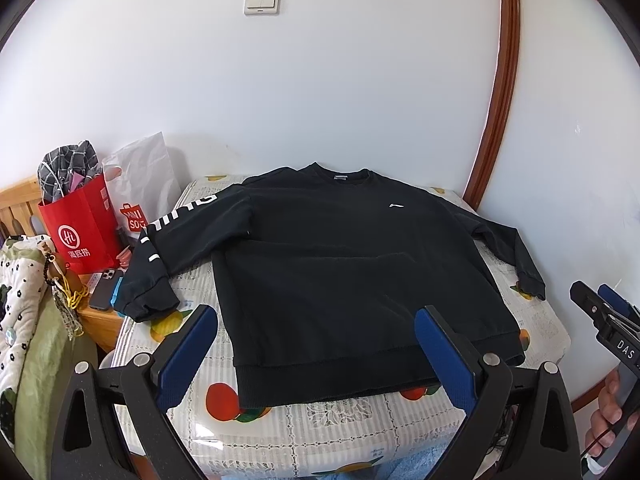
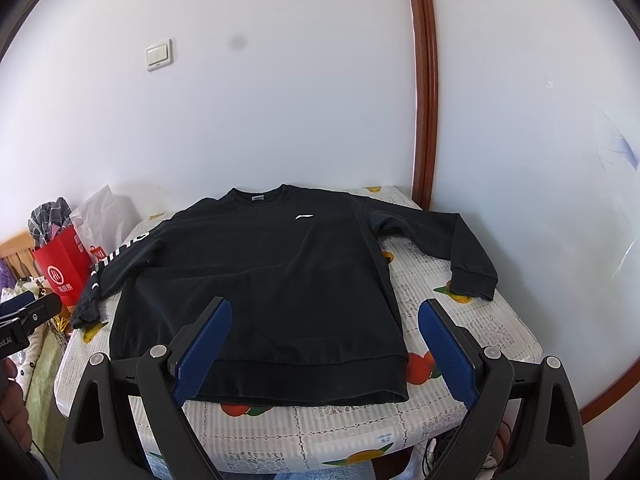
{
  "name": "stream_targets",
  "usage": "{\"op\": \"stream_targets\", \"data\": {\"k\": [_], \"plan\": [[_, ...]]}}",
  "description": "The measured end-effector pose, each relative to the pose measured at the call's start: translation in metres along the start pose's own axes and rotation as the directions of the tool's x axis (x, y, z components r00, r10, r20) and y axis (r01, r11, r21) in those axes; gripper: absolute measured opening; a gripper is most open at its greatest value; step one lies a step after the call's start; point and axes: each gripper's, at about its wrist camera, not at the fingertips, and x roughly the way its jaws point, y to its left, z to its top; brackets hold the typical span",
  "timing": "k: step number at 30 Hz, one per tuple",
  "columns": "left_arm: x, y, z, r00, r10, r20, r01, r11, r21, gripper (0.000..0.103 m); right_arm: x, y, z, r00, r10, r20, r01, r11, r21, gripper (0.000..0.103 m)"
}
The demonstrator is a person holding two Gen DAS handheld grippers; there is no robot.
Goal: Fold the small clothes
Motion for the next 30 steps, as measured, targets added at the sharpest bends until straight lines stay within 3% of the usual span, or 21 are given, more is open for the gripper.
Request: {"op": "stream_targets", "data": {"k": [30], "plan": [[-0.0042,0.0076,0.0035,1.0,0.003,0.002,-0.003,1.0,-0.01,0.1,0.0001,0.0034,-0.0003,1.0,-0.006,-0.001,0.006,1.0,-0.006,0.094]]}}
